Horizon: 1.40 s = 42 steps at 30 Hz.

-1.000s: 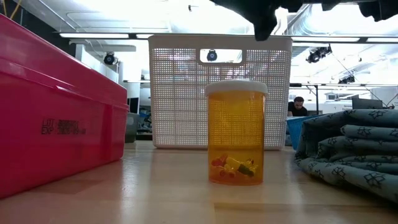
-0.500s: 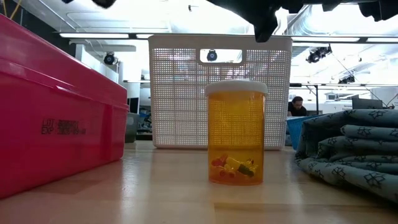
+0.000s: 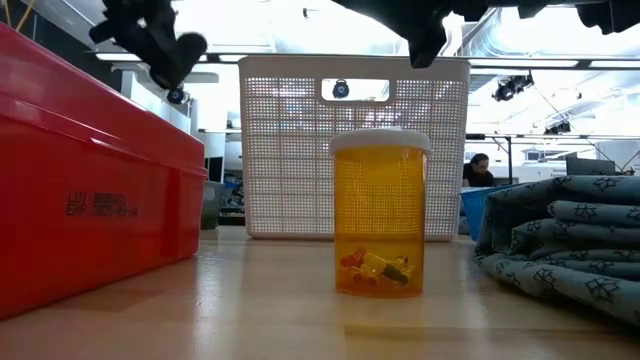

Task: Pick & place medical supplies in basket/bin
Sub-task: Put the black bandage into the black bin

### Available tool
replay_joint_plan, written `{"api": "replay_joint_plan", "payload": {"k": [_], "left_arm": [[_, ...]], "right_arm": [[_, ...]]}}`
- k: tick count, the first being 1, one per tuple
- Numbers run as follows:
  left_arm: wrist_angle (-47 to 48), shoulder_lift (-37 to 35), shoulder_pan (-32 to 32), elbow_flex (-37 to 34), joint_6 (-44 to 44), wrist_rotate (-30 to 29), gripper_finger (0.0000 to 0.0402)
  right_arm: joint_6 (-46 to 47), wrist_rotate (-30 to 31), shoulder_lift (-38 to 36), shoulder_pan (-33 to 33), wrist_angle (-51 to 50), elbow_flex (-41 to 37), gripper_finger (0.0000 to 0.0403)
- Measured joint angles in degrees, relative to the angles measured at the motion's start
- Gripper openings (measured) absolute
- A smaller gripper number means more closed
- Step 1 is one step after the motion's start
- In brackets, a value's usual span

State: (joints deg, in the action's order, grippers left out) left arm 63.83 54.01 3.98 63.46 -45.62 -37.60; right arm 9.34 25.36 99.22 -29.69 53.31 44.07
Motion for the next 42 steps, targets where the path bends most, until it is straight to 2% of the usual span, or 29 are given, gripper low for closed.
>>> {"api": "replay_joint_plan", "payload": {"k": [5,10,15,18,21,24,32,36,42], "left_arm": [[-0.82,1.49,11.54,0.00,6.29,0.60,0.0140],[-6.13,3.63,21.29,0.00,13.45,6.22,0.0140],[-10.55,7.37,28.52,0.00,18.97,10.05,0.0140],[-9.92,11.07,32.59,0.00,21.44,10.70,0.0140],[-8.51,15.84,35.85,0.00,23.25,15.00,0.0140],[-7.45,21.55,37.31,0.00,25.45,17.46,0.0140],[-3.80,34.10,37.50,0.00,27.87,14.27,0.0140],[-3.87,35.77,37.37,-0.02,27.92,11.78,0.0140],[-3.77,35.05,37.39,-0.02,28.29,11.87,0.0140]], "right_arm": [[0.04,0.00,0.00,0.00,-0.02,0.01,0.0207],[0.00,-0.02,0.00,0.00,-0.77,0.01,0.0207],[-0.02,-0.02,0.00,0.02,-1.01,0.01,0.0207],[0.01,-0.02,0.00,0.02,-1.67,0.01,0.0207],[0.04,-0.02,0.00,0.02,-2.54,0.01,0.0207],[0.07,-0.01,0.00,0.02,-3.43,0.01,0.0207],[1.18,-0.02,0.00,0.07,-3.50,0.01,0.0207],[1.60,-0.02,0.00,0.07,-4.05,0.01,0.0207],[1.62,-0.02,0.00,0.07,-5.17,0.01,0.0207]]}}
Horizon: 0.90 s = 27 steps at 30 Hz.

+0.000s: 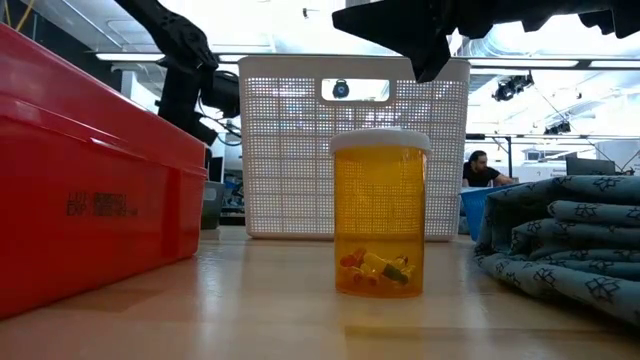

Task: Pick & place medical supplies in basket/bin
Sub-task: Put the black bandage into the black bin

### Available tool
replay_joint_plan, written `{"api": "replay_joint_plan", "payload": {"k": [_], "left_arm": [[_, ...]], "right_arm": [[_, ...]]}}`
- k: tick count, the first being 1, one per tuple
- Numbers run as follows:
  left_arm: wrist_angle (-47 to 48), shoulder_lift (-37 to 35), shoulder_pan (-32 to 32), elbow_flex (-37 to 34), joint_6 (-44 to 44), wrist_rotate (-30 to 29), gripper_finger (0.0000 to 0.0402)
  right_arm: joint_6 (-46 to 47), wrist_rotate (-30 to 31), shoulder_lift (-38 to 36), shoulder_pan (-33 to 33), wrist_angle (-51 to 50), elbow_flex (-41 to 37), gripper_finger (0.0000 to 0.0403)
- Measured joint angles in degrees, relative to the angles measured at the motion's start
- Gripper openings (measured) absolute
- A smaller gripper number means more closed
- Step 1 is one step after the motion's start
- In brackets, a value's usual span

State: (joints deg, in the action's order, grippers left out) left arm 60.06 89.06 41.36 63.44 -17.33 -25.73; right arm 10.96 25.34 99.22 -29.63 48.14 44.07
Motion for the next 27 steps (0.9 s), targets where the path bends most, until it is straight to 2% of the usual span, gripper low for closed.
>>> {"api": "replay_joint_plan", "payload": {"k": [5,9,14,27], "left_arm": [[0.88,0.00,0.00,0.00,-0.03,0.50,0.0145],[3.37,0.00,0.00,0.00,-0.02,3.09,0.0163],[5.47,-0.02,-0.02,0.00,-0.06,3.43,0.0182],[6.64,-0.04,-0.01,0.00,-0.08,3.45,0.0185]], "right_arm": [[0.00,0.02,0.00,0.00,0.00,0.00,0.0207],[0.00,0.02,0.00,0.00,0.00,0.00,0.0207],[0.70,0.00,0.00,0.00,-0.02,0.00,0.0207],[1.40,-0.02,0.00,0.00,0.00,0.00,0.0207]]}}
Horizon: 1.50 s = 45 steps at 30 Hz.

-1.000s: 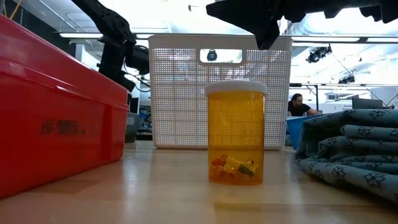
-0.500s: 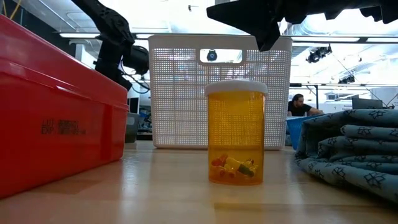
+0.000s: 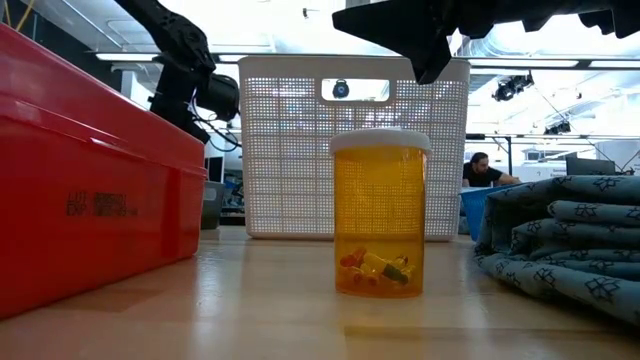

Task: Pick & place medical supplies in basket/bin
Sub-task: Put the black bandage into the black bin

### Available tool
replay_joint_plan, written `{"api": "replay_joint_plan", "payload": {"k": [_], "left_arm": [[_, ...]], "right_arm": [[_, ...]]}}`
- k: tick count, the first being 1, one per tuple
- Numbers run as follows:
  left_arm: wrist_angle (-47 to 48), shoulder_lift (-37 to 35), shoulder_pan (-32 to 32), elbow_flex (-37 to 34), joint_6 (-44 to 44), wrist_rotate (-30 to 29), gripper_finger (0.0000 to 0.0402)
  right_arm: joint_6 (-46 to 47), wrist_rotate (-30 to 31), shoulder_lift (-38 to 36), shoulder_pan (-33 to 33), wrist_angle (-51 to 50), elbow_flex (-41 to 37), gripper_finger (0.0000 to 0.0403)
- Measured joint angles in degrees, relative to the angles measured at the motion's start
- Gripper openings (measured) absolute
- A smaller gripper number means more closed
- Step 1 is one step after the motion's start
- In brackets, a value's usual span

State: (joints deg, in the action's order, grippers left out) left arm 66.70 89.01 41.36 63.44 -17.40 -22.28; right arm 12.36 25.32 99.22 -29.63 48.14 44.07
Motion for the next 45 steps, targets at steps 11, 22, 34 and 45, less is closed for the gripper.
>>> {"api": "replay_joint_plan", "payload": {"k": [11,22,34,45], "left_arm": [[1.07,0.00,0.01,0.00,-0.15,0.02,0.0185],[1.17,-0.02,0.00,0.00,0.04,1.86,0.0185],[1.22,-0.02,-0.01,0.00,0.06,1.07,0.0185],[2.09,-0.02,-0.02,0.00,1.55,1.07,0.0185]], "right_arm": [[-0.07,-0.22,0.00,0.00,0.00,0.00,0.0207],[0.01,-0.22,0.00,0.00,0.00,0.00,0.0207],[0.05,-0.39,0.00,0.00,0.02,0.00,0.0207],[0.07,-0.39,0.00,0.00,0.02,0.00,0.0207]]}}
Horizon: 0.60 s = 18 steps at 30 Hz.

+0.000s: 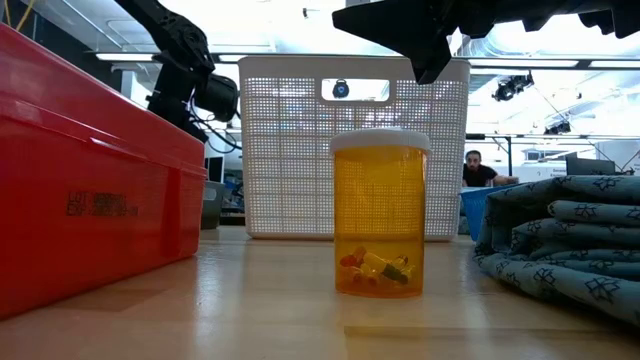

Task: Pick & place medical supplies in basket/bin
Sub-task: Put the black bandage into the black bin

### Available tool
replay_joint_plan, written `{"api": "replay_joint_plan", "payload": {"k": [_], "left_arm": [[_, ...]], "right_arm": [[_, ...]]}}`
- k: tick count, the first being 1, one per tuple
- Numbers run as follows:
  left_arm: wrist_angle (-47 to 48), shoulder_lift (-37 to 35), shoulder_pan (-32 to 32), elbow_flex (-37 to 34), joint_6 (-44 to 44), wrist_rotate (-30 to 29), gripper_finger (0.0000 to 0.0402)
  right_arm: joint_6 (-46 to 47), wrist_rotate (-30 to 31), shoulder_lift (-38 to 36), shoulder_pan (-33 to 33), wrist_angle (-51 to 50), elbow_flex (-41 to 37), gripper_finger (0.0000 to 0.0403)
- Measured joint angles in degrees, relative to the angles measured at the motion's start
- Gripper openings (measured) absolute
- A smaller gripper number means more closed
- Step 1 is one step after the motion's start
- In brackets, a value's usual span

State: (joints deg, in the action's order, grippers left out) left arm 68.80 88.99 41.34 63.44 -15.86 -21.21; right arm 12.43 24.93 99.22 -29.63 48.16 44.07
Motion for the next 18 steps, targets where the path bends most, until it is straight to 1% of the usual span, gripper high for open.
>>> {"api": "replay_joint_plan", "payload": {"k": [11,14,18], "left_arm": [[0.03,0.00,0.00,0.00,1.49,-0.48,0.0187],[0.09,0.00,0.00,0.00,1.66,0.02,0.0197],[0.20,0.00,0.00,0.00,2.15,0.05,0.0221]], "right_arm": [[0.02,-0.07,0.00,0.00,0.00,0.00,0.0207],[0.03,-1.28,0.00,0.00,0.00,0.00,0.0207],[0.04,-1.51,0.00,-0.02,0.01,0.00,0.0207]]}}
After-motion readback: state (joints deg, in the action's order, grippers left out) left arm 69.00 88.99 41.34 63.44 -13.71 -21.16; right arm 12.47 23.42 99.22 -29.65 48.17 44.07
